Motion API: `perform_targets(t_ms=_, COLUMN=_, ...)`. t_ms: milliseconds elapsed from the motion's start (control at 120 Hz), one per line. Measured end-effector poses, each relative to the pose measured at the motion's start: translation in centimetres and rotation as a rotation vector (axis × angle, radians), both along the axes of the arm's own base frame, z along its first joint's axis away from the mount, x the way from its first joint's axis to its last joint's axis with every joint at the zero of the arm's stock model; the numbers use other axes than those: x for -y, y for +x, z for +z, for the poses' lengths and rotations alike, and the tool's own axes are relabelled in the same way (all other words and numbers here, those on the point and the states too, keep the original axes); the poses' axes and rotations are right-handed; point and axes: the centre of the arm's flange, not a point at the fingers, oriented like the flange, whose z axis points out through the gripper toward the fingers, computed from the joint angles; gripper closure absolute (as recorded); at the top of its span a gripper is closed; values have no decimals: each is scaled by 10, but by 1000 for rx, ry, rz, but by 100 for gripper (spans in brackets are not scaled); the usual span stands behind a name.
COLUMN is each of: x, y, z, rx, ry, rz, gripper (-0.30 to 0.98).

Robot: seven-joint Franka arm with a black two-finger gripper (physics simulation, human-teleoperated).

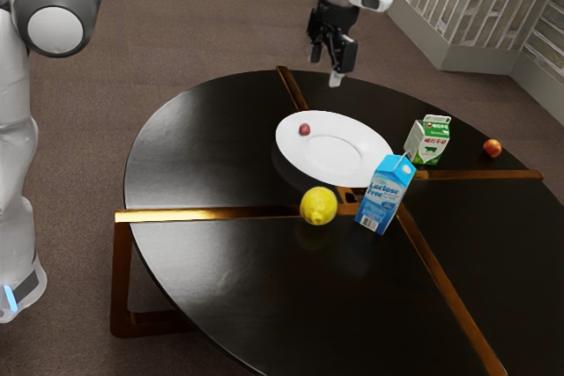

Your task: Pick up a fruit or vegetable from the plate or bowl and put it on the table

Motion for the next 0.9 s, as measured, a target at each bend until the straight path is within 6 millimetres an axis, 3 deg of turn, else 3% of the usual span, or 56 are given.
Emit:
perform_targets(t_ms=217, x=0, y=3, z=4, rx=34, ry=3, rz=5, gripper=0)
perform_targets(t_ms=325, x=-12, y=-1, z=28, rx=74, ry=34, rz=30, gripper=0)
perform_targets(t_ms=383, x=-42, y=-1, z=25, rx=57, ry=56, rz=90, gripper=0)
perform_targets(t_ms=492, x=-131, y=-16, z=16, rx=20, ry=86, rz=260, gripper=0)
perform_targets(t_ms=558, x=-160, y=-25, z=13, rx=6, ry=94, rz=318, gripper=0)
perform_targets(t_ms=675, x=-174, y=-21, z=-2, rx=-24, ry=105, rz=350, gripper=0)
perform_targets(t_ms=750, x=-178, y=-13, z=-22, rx=-45, ry=109, rz=356, gripper=0)
perform_targets(t_ms=900, x=-193, y=-1, z=-103, rx=-112, ry=90, rz=370, gripper=0)
